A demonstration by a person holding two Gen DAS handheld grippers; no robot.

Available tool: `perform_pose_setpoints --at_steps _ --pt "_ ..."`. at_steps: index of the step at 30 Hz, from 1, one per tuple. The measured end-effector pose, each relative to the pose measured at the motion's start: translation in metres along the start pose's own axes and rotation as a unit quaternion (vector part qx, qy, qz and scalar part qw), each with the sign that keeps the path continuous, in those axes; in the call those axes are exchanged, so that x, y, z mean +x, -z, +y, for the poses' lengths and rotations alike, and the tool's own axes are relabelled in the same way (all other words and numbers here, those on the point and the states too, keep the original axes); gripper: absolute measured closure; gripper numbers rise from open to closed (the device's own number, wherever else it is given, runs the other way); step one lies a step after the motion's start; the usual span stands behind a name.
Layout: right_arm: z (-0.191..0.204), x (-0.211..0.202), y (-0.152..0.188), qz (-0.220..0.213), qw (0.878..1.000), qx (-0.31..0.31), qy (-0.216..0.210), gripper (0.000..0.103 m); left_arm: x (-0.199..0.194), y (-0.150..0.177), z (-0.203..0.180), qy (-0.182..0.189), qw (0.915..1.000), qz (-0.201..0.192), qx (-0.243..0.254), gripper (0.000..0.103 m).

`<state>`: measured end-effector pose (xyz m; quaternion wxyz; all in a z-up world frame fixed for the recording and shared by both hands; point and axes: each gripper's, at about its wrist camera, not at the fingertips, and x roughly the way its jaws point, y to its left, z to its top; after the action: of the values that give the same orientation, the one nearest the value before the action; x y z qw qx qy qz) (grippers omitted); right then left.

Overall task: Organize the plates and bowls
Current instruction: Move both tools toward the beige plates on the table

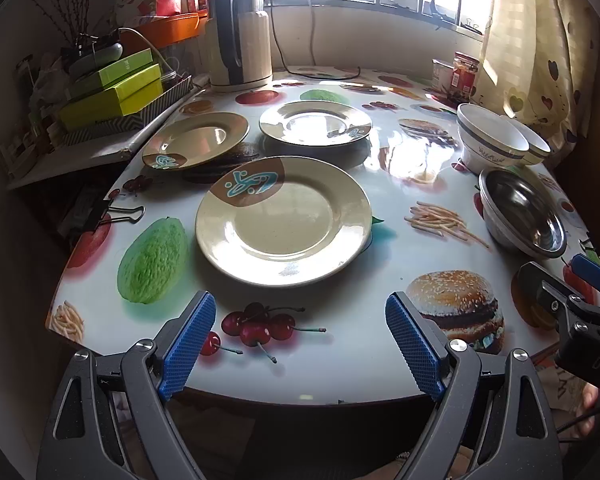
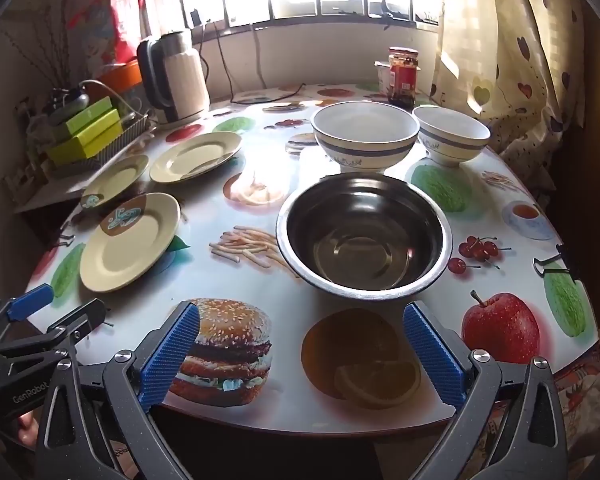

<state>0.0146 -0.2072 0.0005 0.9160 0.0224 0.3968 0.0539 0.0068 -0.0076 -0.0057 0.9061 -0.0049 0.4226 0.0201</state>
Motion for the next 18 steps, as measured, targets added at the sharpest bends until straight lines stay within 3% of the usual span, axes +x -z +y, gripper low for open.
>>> perform_pose_setpoints --at_steps 18 --pt "-0.0011 -0.0003 0.0011 0.000 1.000 -0.001 0.001 0.000 0.0003 -0.0003 0.0006 0.000 1.0000 0.000 0.000 0.016"
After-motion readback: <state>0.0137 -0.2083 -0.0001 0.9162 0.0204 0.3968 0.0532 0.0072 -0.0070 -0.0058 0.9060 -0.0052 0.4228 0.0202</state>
